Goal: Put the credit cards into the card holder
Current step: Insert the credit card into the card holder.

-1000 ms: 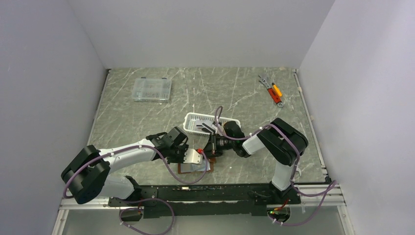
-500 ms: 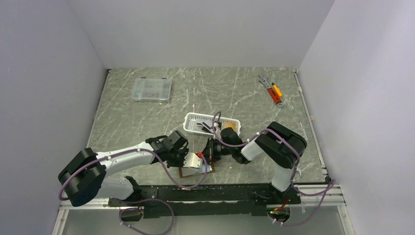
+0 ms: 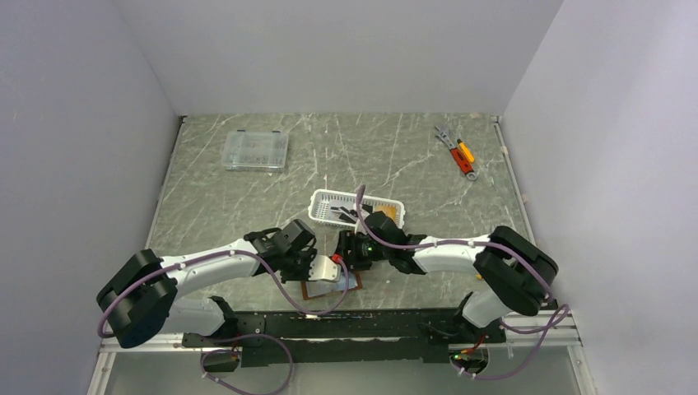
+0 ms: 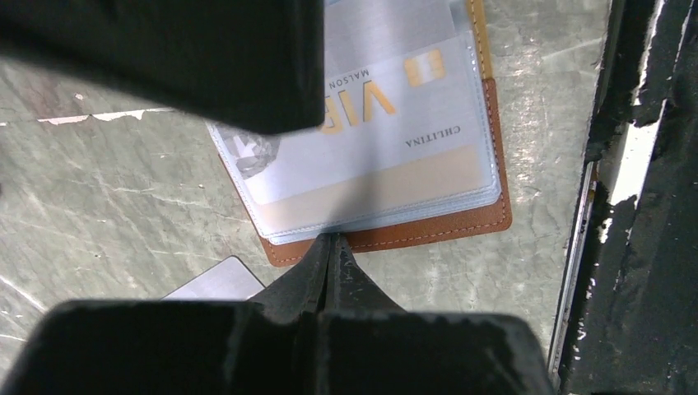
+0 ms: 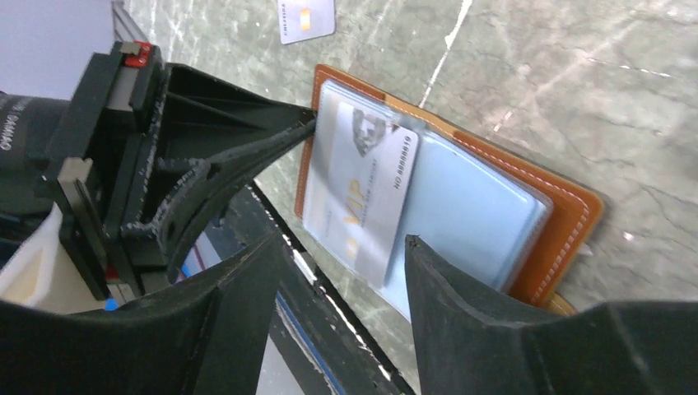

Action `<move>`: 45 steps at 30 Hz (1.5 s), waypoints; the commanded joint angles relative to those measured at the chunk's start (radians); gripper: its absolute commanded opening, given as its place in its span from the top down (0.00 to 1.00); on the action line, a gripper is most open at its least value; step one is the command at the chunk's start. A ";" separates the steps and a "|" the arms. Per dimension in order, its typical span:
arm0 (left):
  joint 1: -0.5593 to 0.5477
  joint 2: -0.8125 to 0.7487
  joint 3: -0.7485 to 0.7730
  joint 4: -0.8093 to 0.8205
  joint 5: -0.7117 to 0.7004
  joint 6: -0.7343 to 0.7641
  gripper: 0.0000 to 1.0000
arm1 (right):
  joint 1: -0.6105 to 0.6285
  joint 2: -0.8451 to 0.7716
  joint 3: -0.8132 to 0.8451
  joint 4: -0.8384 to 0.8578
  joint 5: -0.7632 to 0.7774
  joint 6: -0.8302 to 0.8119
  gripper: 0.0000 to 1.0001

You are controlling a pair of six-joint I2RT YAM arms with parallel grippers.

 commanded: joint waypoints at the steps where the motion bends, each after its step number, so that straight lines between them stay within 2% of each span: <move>1: 0.018 -0.025 -0.009 -0.014 0.032 -0.023 1.00 | 0.018 -0.065 -0.017 -0.124 0.080 -0.043 0.44; 5: 0.021 -0.037 -0.006 -0.013 0.046 -0.021 1.00 | 0.053 -0.042 0.028 -0.157 0.122 -0.060 0.57; 12: 0.021 -0.039 -0.010 -0.010 0.036 0.001 1.00 | 0.096 0.036 0.120 -0.250 0.177 -0.088 0.94; 15: 0.020 -0.042 -0.019 -0.005 0.044 0.003 1.00 | 0.119 0.066 0.152 -0.250 0.171 -0.102 1.00; 21: 0.021 -0.047 -0.015 0.005 0.061 0.001 1.00 | 0.148 0.132 0.233 -0.235 0.106 -0.144 1.00; 25: 0.021 -0.035 -0.004 0.010 0.063 0.002 1.00 | 0.147 0.110 0.236 -0.233 0.076 -0.152 1.00; 29: 0.021 -0.038 -0.010 0.012 0.050 0.011 1.00 | 0.105 0.005 0.179 -0.289 0.163 -0.135 0.94; 32: 0.021 -0.050 -0.020 0.010 0.035 0.022 1.00 | 0.094 -0.021 0.155 -0.371 0.229 -0.151 1.00; 45: 0.019 -0.058 -0.038 0.024 0.035 0.014 1.00 | 0.143 0.130 0.224 -0.388 0.213 -0.171 1.00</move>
